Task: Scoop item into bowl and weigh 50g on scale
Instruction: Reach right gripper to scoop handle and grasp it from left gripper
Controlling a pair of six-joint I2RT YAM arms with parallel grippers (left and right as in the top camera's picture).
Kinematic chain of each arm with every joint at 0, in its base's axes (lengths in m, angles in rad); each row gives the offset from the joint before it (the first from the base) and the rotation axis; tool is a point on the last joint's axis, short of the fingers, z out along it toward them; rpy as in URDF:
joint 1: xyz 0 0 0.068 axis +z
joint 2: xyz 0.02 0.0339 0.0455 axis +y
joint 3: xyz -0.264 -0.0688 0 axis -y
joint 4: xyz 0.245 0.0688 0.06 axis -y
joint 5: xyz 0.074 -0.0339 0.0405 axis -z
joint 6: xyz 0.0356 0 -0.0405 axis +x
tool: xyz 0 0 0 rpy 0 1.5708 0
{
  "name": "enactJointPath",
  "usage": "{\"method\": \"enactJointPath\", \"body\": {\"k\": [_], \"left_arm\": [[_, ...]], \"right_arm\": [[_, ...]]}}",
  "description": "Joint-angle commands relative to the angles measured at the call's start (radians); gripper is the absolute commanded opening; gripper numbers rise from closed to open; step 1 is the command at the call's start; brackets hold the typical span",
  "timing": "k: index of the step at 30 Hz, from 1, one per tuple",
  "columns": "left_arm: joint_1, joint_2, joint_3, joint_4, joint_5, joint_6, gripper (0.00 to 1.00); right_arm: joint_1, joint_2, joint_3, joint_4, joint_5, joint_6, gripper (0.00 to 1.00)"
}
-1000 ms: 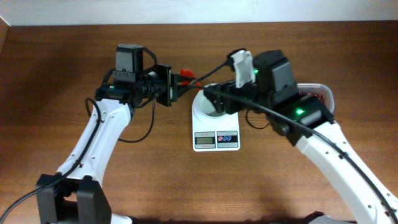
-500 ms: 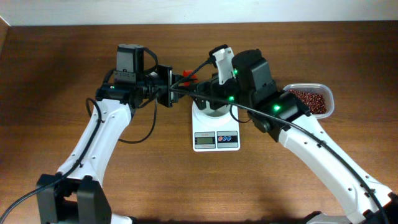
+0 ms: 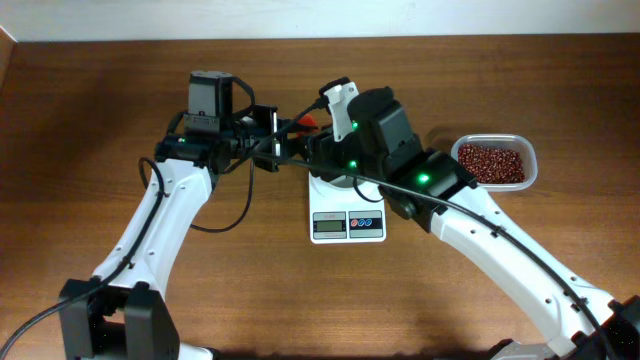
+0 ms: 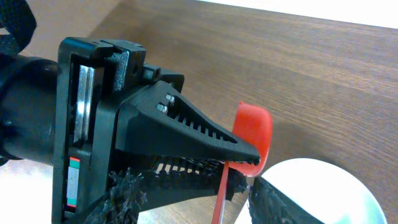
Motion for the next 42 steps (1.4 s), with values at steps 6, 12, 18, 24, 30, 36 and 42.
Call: {"method": "enactJointPath", "body": {"k": [6, 12, 18, 24, 30, 36, 42], "left_arm": [[-0.043, -0.012, 0.010, 0.001, -0.037, 0.052, 0.00], [-0.043, -0.012, 0.010, 0.001, -0.037, 0.064, 0.00], [-0.043, -0.011, 0.010, 0.001, -0.021, 0.064, 0.00], [-0.043, -0.011, 0.010, 0.001, -0.021, 0.083, 0.00], [-0.043, -0.012, 0.010, 0.001, -0.021, 0.083, 0.00], [-0.043, -0.011, 0.010, 0.001, -0.021, 0.082, 0.05], [-0.043, -0.011, 0.010, 0.001, -0.022, 0.120, 0.92]], "right_arm": [[0.013, 0.020, 0.023, -0.033, 0.135, 0.008, 0.37], [0.013, 0.020, 0.023, -0.096, 0.176, 0.069, 0.36], [0.013, 0.020, 0.023, -0.115, 0.175, 0.068, 0.26], [0.013, 0.020, 0.023, -0.073, 0.176, 0.068, 0.27], [0.013, 0.020, 0.023, -0.081, 0.176, 0.068, 0.09], [0.011, 0.020, 0.023, -0.087, 0.179, 0.067, 0.04], [0.011, 0.018, 0.037, -0.086, 0.175, 0.068, 0.04]]}}
